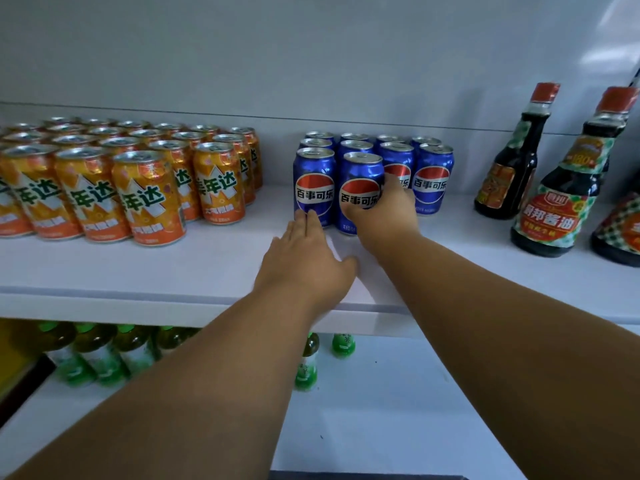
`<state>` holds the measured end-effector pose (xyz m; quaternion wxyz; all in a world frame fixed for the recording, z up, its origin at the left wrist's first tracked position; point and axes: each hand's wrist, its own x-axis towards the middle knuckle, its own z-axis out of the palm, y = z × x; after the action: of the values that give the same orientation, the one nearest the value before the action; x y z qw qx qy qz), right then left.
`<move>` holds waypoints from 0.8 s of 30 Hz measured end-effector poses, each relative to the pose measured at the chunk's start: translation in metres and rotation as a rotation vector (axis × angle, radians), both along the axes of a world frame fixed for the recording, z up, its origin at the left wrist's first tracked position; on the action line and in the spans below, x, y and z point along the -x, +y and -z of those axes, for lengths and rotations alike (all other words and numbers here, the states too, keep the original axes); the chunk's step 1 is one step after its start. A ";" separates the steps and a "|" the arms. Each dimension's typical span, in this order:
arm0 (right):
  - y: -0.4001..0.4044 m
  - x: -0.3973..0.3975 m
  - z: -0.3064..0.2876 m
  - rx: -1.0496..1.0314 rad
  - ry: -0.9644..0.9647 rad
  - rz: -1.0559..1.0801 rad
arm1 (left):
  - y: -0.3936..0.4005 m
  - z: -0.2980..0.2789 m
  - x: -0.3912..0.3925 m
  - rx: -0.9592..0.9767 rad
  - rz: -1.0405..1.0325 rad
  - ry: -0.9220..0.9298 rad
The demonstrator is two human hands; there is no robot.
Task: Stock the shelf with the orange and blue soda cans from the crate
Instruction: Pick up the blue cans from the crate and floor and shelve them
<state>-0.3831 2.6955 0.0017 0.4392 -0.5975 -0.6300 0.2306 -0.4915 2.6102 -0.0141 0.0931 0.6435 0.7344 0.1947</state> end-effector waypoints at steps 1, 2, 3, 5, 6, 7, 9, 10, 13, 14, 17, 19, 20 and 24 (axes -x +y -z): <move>0.001 0.000 0.000 0.001 -0.016 0.007 | 0.001 0.000 0.000 0.020 0.005 0.006; 0.003 0.001 0.000 -0.001 -0.025 0.011 | 0.002 -0.001 0.000 0.033 0.011 0.011; 0.004 0.001 0.000 -0.006 -0.030 0.016 | 0.003 0.000 0.000 0.039 0.016 0.016; 0.005 0.002 0.000 -0.018 -0.031 0.028 | 0.005 0.001 0.001 0.046 0.021 0.030; 0.006 0.002 0.000 -0.022 -0.032 0.034 | 0.006 0.002 0.001 0.048 0.021 0.035; 0.008 0.002 0.000 -0.022 -0.033 0.038 | 0.007 0.003 0.001 0.049 0.022 0.038; 0.010 0.003 0.001 -0.023 -0.045 0.037 | 0.007 0.003 0.000 0.052 0.025 0.039; 0.011 0.003 0.002 -0.024 -0.055 0.035 | 0.007 0.002 0.000 0.054 0.027 0.041; 0.014 0.005 0.002 -0.016 -0.072 0.027 | 0.007 0.003 0.001 0.057 0.027 0.046; 0.013 0.006 0.002 -0.012 -0.079 0.025 | 0.007 0.003 0.001 0.059 0.028 0.047; 0.013 0.006 0.001 0.000 -0.094 0.021 | 0.008 0.003 0.001 0.072 0.035 0.052; 0.010 0.005 -0.001 0.014 -0.102 0.021 | 0.006 0.001 0.000 0.079 0.037 0.038; 0.006 0.005 -0.003 0.018 -0.106 0.025 | 0.004 -0.001 0.001 0.064 0.037 0.016; -0.027 -0.006 -0.014 -0.036 -0.117 0.044 | -0.019 -0.011 -0.001 -0.129 0.047 -0.078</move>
<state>-0.3771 2.6684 0.0153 0.4171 -0.6155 -0.6456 0.1741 -0.4907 2.5911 -0.0034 0.0846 0.6572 0.7009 0.2641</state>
